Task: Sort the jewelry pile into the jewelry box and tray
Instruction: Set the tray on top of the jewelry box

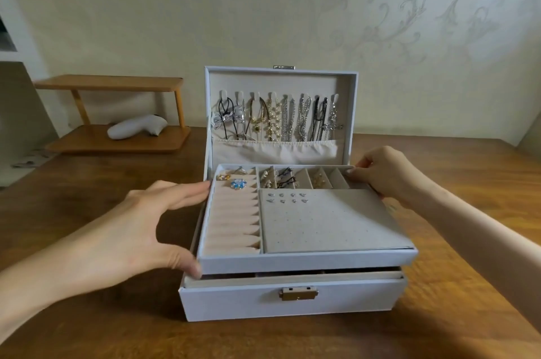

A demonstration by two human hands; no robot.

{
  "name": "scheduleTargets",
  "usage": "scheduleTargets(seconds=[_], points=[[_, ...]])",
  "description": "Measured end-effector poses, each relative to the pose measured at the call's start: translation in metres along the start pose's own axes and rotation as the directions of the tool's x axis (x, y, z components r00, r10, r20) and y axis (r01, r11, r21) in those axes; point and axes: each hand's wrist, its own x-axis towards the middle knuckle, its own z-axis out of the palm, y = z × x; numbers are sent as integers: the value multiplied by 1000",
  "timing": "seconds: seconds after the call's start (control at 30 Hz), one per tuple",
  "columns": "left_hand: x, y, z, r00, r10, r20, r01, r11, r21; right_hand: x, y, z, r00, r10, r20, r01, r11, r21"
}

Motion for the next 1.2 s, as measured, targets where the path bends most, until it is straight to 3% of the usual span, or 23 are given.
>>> scheduleTargets(seconds=[0.3, 0.57, 0.87, 0.93, 1.0, 1.07, 1.1, 1.13, 1.2], points=[[-7, -11, 4, 999, -24, 28, 24, 1000, 20, -5, -2, 10, 991, -113, -69, 102, 985, -139], [-5, -14, 9, 998, -50, 33, 46, 993, 107, -10, -5, 20, 976, -148, -157, 100, 956, -278], [-8, -2, 5, 978, -103, 179, 66, 976, 206, -20, -2, 26, 962, -225, -157, 121, 862, -493], [-10, 5, 8, 984, -109, 144, 67, 960, 271, -19, 2, 21, 976, -190, -106, 129, 898, -420], [-12, 10, 13, 997, -73, 23, 63, 952, 301, -19, 7, 9, 993, -119, 24, 121, 981, -150], [-10, 4, 14, 990, -32, -136, 67, 963, 261, -26, 13, -6, 969, -66, 237, 31, 988, 149], [-9, -3, 12, 985, -38, -169, 75, 972, 223, -30, 18, -13, 939, -59, 338, -19, 975, 221], [-9, -11, 9, 988, -55, -142, 81, 980, 182, -35, 22, -19, 906, -62, 419, -49, 967, 250], [-7, -21, 9, 994, -99, 50, 93, 990, 105, -43, 28, -26, 857, -60, 511, -72, 970, 234]])
